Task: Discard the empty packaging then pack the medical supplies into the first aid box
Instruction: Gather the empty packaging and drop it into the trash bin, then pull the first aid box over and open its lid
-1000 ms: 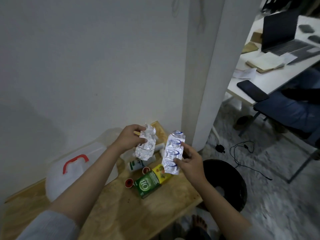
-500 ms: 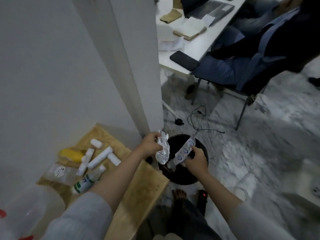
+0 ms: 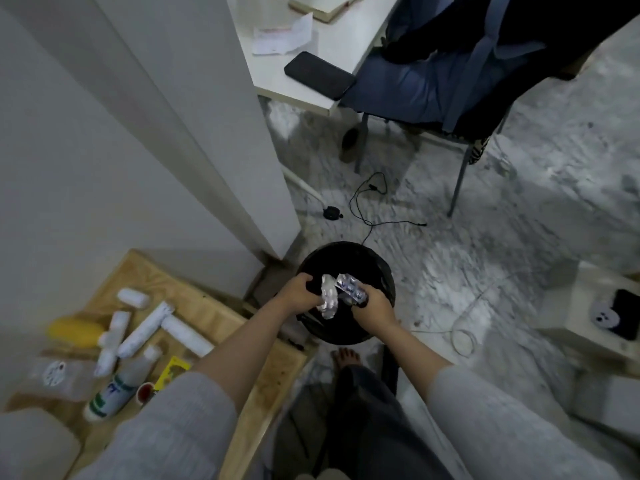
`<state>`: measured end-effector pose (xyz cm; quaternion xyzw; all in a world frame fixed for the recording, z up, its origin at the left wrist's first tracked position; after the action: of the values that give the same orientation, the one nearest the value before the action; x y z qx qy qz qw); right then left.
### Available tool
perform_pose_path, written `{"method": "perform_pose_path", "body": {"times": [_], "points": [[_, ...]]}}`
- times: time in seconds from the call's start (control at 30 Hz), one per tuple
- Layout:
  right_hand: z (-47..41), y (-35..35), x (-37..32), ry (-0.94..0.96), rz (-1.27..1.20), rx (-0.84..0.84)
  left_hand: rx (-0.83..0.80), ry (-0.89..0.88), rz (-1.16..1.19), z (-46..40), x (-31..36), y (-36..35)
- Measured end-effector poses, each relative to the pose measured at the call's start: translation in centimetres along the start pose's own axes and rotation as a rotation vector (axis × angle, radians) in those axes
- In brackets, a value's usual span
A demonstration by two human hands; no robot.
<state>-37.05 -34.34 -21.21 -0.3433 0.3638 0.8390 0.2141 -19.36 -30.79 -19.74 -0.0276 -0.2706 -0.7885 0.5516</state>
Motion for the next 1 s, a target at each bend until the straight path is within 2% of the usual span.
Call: {"method": "perform_pose_path", "body": {"times": [0.07, 0.17, 0.33, 0.47, 0.73, 0.9, 1.0], "points": [[0.4, -0.4, 0.2, -0.032, -0.051, -0.017, 0.012, -0.013, 0.007, 0.7, -0.3, 0.1], [1.2, -1.4, -0.5, -0.021, -0.092, -0.004, 0.128, -0.089, 0.003, 3.5, -0.3, 1.0], [4.5, -3.3, -5.2, 0.120, -0.241, 0.143, 0.338, -0.215, 0.243, 11.0, -2.7, 3.0], [8.6, -5.4, -10.9, 0.379, -0.256, 0.169, 0.526, -0.300, 0.435, 17.3, -7.9, 4.2], [16.2, -12.9, -21.4, 0.954, -0.146, 0.036, 0.979, -0.232, 0.813, 28.7, -21.4, 5.8], [20.0, -19.3, -24.9, 1.208, -0.142, -0.087, 1.299, -0.205, 0.835, 33.3, -29.1, 5.3], [22.0, -23.5, -25.8, 1.374, -0.151, -0.137, 1.485, -0.203, 0.718, 34.3, -34.2, 5.0]]}}
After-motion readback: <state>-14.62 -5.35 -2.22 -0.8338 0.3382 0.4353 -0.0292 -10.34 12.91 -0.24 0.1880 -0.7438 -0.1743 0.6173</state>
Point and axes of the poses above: each hand's wrist, its own z-axis away from the middle knuckle, its own y-axis out of the back of the hand, x = y × z, the point moved 4 cm from there along -z, towards the middle knuckle, and after that the axes turned 11 degrees about y, right-handed, at the moved point
